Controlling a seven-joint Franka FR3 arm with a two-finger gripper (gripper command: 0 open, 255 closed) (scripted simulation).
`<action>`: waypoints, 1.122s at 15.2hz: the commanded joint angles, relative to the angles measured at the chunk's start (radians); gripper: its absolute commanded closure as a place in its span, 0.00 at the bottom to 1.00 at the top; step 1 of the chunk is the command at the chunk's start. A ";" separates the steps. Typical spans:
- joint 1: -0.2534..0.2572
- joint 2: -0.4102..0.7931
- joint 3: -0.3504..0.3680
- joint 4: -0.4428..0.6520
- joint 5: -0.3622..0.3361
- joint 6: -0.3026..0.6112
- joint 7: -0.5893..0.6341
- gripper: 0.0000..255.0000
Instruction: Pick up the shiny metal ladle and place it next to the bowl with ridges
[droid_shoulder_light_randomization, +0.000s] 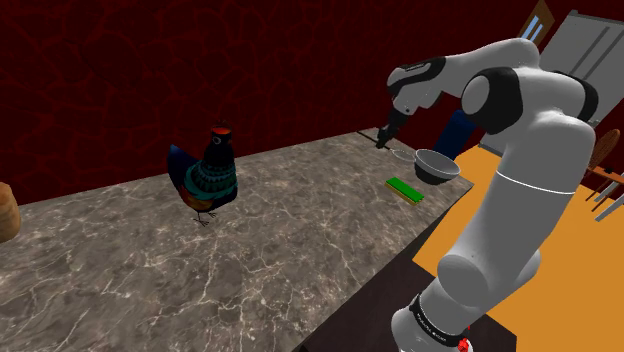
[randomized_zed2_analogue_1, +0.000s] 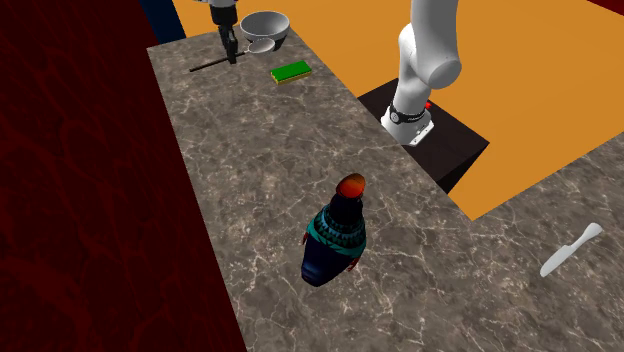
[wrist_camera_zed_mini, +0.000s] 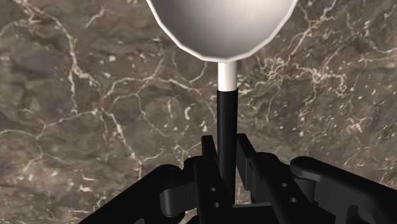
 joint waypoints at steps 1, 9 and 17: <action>-0.001 0.012 0.003 -0.011 0.008 0.022 -0.007 1.00; -0.007 0.057 0.014 -0.062 0.043 0.110 -0.039 1.00; -0.012 0.086 0.022 -0.084 0.066 0.156 -0.058 1.00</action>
